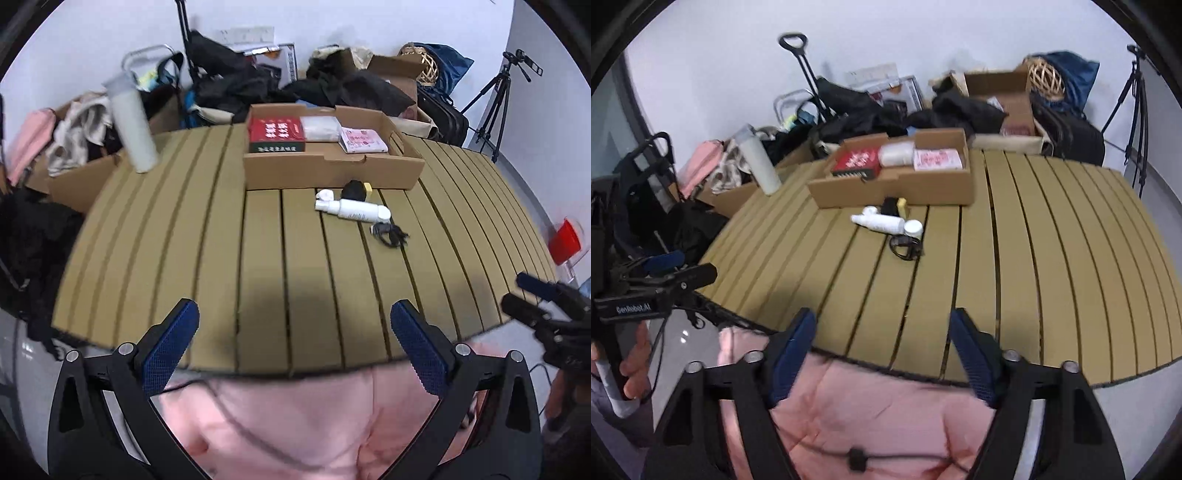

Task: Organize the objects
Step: 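Reach down and grasp the yellow sponge with the right gripper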

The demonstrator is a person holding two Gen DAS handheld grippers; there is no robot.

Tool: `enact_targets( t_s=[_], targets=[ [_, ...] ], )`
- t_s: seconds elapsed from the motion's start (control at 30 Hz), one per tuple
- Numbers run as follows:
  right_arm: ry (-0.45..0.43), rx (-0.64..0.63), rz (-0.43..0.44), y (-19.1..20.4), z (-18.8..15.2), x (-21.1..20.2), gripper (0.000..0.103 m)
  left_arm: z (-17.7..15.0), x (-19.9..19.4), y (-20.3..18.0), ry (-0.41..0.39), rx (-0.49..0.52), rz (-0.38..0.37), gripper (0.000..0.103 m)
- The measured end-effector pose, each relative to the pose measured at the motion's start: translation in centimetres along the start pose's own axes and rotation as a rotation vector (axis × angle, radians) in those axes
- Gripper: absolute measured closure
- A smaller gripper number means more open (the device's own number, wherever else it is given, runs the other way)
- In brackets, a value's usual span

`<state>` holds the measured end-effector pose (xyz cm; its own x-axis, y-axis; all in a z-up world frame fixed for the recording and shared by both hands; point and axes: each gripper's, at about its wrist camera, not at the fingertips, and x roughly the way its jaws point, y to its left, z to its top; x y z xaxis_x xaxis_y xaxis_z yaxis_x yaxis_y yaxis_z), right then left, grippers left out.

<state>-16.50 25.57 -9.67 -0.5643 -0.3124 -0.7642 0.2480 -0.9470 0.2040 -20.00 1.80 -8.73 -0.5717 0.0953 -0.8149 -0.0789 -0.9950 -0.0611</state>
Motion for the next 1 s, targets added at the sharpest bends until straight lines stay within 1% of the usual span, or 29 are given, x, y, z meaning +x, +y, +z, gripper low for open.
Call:
enact_targets(
  t_s=[0.03,0.1,0.17,0.23,0.3,0.33,0.4,0.47,0.53,0.57,0.6,0.67,0.7,0.77,0.83,0.87,0.9,0.93,1.0],
  targets=[
    [0.015,0.004,-0.005,-0.4,0.5,1.2,0.036,1.0,1.6,0.0,0.011,-0.003,-0.009,0.000],
    [0.038,0.009,-0.010,-1.0,1.9,3.6,0.041,2.8,4.1,0.0,0.029,-0.014,-0.010,0.000],
    [0.045,0.002,-0.008,-1.5,3.7,5.9,0.042,4.2,6.3,0.3,0.041,-0.022,-0.002,0.000],
    [0.046,-0.017,-0.007,-1.7,5.8,8.5,0.045,5.8,8.5,1.3,0.044,-0.053,0.032,0.002],
    [0.046,-0.035,-0.003,-1.8,7.3,10.7,0.046,6.8,9.7,2.2,0.049,-0.087,0.024,0.002],
    [0.046,-0.042,0.007,-1.9,8.1,12.1,0.048,7.3,10.4,2.5,0.052,-0.095,0.019,0.002],
    [0.052,-0.042,0.029,-2.0,9.5,14.8,0.055,8.0,11.0,2.7,0.037,-0.106,0.013,0.005],
    [0.059,-0.037,0.052,-2.2,10.7,17.5,0.058,8.7,11.4,2.6,-0.005,-0.125,-0.031,0.011],
    [0.071,-0.025,0.067,-2.6,11.4,19.7,0.063,9.5,12.0,1.6,-0.035,-0.109,-0.066,0.013],
    [0.070,-0.010,0.080,-3.0,11.7,20.3,0.063,9.9,12.4,1.0,-0.052,-0.094,-0.081,0.017],
    [0.063,0.018,0.112,-3.4,12.0,20.9,0.064,10.3,13.0,0.5,-0.057,-0.085,-0.091,0.020],
    [0.060,0.052,0.150,-4.0,12.3,21.7,0.065,10.8,14.2,-0.7,-0.054,-0.070,-0.122,0.023],
    [0.063,0.053,0.144,-4.1,12.3,22.0,0.068,11.0,14.8,-1.2,-0.051,-0.060,-0.139,0.027],
    [0.056,0.042,0.104,-4.4,12.3,22.2,0.070,11.3,16.0,-2.5,-0.045,-0.040,-0.162,0.027],
    [0.042,0.061,0.127,-5.3,12.1,22.0,0.072,11.5,17.3,-3.7,-0.036,-0.020,-0.206,0.028],
    [0.034,0.069,0.137,-5.7,12.1,22.0,0.072,11.6,18.1,-4.0,-0.025,-0.025,-0.225,0.035],
    [0.029,0.061,0.137,-5.7,12.1,21.9,0.074,11.8,18.7,-4.0,-0.012,-0.045,-0.245,0.039],
    [0.020,0.046,0.140,-5.7,12.1,21.8,0.075,12.0,19.5,-4.2,0.008,-0.053,-0.261,0.040],
    [0.018,0.026,0.119,-5.6,12.2,21.7,0.075,12.2,20.5,-4.5,0.034,-0.072,-0.275,0.050]
  ],
)
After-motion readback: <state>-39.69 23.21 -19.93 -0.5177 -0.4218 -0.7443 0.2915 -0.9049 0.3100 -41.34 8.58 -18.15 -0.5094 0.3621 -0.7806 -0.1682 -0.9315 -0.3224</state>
